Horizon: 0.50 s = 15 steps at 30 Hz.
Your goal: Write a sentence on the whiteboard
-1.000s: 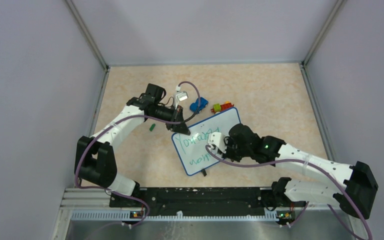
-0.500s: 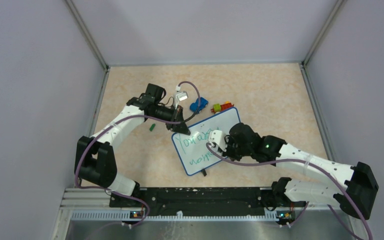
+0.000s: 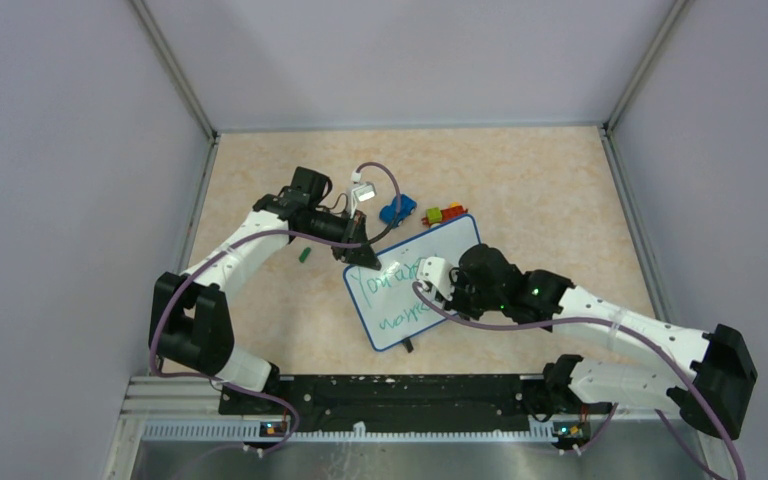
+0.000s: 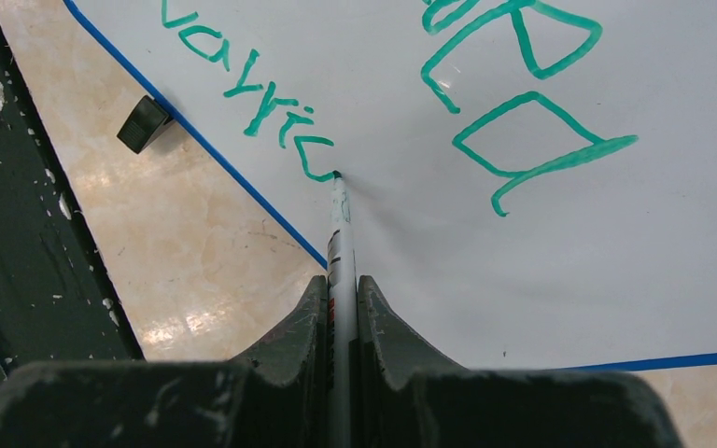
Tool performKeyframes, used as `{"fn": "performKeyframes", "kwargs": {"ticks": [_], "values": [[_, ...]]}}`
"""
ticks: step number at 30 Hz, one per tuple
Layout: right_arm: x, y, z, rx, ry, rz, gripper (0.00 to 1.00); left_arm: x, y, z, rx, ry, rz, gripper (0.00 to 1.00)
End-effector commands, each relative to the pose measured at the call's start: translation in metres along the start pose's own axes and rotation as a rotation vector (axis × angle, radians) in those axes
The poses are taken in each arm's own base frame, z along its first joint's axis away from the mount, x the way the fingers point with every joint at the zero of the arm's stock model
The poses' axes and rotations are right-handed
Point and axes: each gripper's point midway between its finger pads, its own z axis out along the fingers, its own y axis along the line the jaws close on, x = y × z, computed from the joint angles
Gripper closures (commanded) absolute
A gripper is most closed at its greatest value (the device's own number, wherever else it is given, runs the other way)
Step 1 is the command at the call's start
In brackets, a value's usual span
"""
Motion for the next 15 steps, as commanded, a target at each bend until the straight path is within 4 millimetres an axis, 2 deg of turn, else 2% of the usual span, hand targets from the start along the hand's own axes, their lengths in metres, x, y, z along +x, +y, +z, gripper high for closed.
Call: {"fn": "performKeyframes", "kwargs": {"ticks": [1, 15], "values": [[-0.038, -0.038, -0.008, 0.145, -0.110, 0.005, 1.00, 0.003, 0.005, 0.004, -0.002, 0.007, 0.017, 1.00], [-0.047, -0.027, 0.000, 0.083, -0.124, 0.000, 1.00, 0.004, 0.006, 0.005, -0.003, 0.008, 0.017, 1.00]]}}
